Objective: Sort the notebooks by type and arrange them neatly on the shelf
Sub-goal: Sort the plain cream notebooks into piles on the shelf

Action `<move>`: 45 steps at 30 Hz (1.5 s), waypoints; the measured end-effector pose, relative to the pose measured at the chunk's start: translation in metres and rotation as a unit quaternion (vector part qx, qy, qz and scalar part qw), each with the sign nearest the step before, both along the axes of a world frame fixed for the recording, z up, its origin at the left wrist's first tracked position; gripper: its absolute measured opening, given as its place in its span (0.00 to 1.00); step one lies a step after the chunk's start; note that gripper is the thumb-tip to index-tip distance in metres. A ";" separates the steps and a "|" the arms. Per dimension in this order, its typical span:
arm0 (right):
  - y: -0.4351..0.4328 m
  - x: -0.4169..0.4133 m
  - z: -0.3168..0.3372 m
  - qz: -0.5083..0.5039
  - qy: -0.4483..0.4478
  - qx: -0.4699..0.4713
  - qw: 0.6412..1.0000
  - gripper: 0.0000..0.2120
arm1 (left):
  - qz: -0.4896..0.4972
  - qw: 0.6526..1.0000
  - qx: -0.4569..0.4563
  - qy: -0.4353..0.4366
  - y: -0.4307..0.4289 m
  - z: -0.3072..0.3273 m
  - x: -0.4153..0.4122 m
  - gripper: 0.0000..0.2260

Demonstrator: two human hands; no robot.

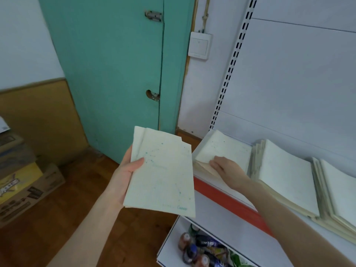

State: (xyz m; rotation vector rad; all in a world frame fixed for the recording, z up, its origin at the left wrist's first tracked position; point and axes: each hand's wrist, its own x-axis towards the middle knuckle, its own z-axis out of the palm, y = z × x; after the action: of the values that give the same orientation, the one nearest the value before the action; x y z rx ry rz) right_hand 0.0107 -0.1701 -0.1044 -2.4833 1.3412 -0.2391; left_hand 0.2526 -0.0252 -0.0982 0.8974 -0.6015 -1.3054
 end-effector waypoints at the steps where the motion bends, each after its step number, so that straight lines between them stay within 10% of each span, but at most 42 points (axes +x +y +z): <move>1: 0.001 0.000 0.001 -0.019 -0.017 -0.004 1.000 0.16 | -0.002 1.000 0.002 0.002 0.000 0.000 0.000 0.23; 8: 0.043 0.009 0.029 -0.058 -0.289 -0.047 0.954 0.16 | 0.020 0.999 0.025 -0.009 -0.006 -0.006 -0.005 0.24; 13: 0.107 0.045 -0.003 0.248 -0.141 -0.254 0.924 0.15 | -0.028 0.999 0.018 0.012 -0.011 -0.002 -0.015 0.30; 18: 0.115 0.051 -0.006 0.288 -0.154 -0.195 0.925 0.19 | 0.013 0.999 0.014 -0.028 -0.003 -0.001 -0.008 0.27; 25: 0.107 0.036 0.033 -0.159 -0.412 0.045 0.896 0.17 | -0.019 0.999 -0.046 -0.012 0.007 0.011 -0.004 0.28; 30: 0.128 0.032 0.032 -0.214 -0.473 0.249 0.818 0.13 | -0.052 0.997 -0.056 -0.025 0.005 0.019 -0.022 0.26; 45: 0.171 -0.117 0.036 -0.385 -0.519 0.099 0.757 0.22 | -0.244 0.950 -0.086 -0.175 -0.020 0.042 -0.189 0.22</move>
State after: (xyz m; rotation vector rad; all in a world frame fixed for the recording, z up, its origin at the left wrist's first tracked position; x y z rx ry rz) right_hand -0.1067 0.0005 -0.0679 -1.0482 1.5494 -1.3212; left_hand 0.0631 -0.0456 -0.0565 0.8706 -1.2583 -1.5109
